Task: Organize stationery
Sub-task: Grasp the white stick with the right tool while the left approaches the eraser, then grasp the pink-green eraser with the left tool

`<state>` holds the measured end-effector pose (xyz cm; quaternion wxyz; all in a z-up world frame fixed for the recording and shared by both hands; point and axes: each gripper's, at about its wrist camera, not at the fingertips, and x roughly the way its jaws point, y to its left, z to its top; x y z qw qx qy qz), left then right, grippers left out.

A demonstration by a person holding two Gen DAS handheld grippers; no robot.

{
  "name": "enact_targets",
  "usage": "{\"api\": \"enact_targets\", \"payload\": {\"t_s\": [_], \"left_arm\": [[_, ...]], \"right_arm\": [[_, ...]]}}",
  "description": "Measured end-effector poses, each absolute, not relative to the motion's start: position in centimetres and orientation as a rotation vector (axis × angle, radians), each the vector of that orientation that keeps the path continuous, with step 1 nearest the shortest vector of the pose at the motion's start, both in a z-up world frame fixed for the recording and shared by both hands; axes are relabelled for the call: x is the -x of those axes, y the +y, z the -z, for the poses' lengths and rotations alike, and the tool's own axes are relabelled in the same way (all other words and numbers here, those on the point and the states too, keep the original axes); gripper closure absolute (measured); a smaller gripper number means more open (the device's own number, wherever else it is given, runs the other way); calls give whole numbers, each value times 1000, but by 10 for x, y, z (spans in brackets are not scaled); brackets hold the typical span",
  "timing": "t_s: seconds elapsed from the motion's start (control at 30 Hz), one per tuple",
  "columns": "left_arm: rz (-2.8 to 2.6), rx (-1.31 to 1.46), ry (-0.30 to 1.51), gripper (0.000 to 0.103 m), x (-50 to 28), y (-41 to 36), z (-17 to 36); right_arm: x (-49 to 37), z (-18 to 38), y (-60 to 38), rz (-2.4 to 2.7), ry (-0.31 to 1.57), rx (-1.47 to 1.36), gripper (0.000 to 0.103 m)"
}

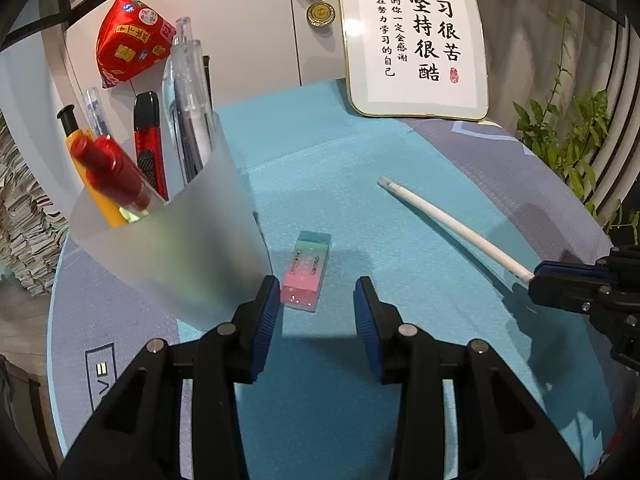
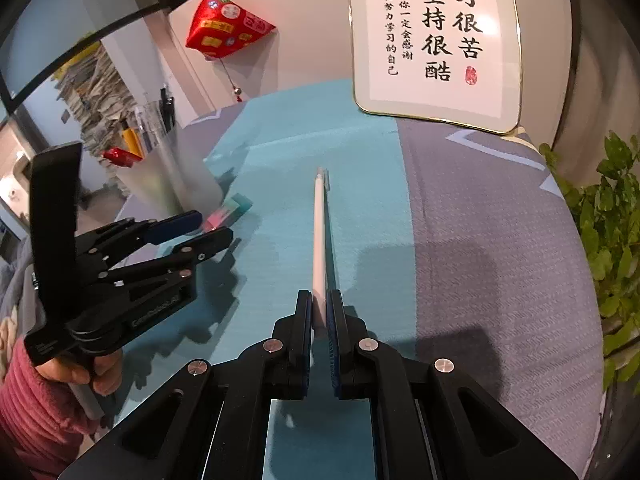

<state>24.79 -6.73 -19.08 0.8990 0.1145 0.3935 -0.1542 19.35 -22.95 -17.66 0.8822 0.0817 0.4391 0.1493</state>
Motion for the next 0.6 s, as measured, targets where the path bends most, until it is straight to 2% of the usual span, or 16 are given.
{"api": "enact_targets", "payload": {"t_s": [0.17, 0.2, 0.23, 0.27, 0.6], "left_arm": [[313, -279, 808, 67, -254, -76, 196], [312, -280, 806, 71, -255, -77, 196], [310, -280, 804, 84, -256, -78, 196], [314, -276, 806, 86, -257, -78, 195], [460, -259, 865, 87, -208, -79, 193]], "right_arm": [[-196, 177, -229, -328, 912, -183, 95], [-195, 177, -229, -328, 911, -184, 95], [-195, 177, -229, -328, 912, -184, 95], [-194, 177, -229, -327, 913, -184, 95], [-166, 174, -236, -341, 941, -143, 95]]}}
